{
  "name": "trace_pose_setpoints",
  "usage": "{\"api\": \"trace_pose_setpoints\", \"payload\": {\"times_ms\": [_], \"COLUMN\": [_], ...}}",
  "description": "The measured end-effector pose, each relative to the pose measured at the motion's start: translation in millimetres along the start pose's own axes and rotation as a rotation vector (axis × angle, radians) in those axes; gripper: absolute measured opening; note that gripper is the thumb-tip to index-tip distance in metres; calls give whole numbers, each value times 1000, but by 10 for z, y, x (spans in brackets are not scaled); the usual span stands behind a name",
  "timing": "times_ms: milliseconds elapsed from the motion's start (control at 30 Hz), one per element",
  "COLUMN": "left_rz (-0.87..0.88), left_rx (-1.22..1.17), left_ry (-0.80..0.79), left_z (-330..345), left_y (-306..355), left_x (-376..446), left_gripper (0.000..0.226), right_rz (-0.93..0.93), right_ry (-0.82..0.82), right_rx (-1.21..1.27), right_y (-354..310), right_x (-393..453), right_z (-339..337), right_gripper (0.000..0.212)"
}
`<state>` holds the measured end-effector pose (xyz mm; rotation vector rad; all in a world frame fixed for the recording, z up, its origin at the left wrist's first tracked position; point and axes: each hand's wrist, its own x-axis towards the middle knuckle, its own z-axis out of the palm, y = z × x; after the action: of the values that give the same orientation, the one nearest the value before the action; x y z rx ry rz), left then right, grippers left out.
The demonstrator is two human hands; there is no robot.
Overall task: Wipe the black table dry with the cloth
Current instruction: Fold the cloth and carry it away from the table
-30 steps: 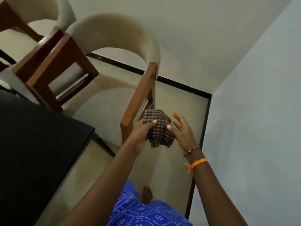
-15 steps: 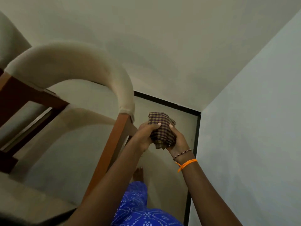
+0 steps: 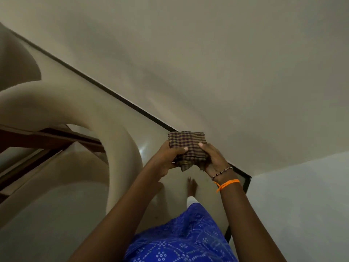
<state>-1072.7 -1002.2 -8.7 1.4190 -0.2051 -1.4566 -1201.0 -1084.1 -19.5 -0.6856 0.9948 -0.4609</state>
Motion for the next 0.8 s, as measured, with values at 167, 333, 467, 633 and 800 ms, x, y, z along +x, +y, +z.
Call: {"api": "trace_pose_setpoints", "payload": {"times_ms": [167, 333, 467, 633, 800], "left_rz": [40, 133, 201, 212, 237], "left_rx": [-128, -236, -392, -517, -652], "left_ry": [192, 378, 561, 830, 927], "left_z": [197, 177, -220, -981, -2022], "left_y": [596, 1069, 1298, 1573, 2198], "left_x": [636, 1078, 1318, 1574, 1716], "left_gripper": [43, 35, 32, 36, 36], "right_rz": [81, 141, 212, 265, 280], "right_ry": [-181, -321, -444, -548, -633], "right_rx": [-108, -210, -297, -460, -586], "right_y": [-734, -1204, -1220, -1070, -933], "right_x": [876, 1625, 2171, 2721, 3219], "right_z": [128, 496, 1053, 1968, 3226], "right_gripper": [38, 42, 43, 50, 49]}}
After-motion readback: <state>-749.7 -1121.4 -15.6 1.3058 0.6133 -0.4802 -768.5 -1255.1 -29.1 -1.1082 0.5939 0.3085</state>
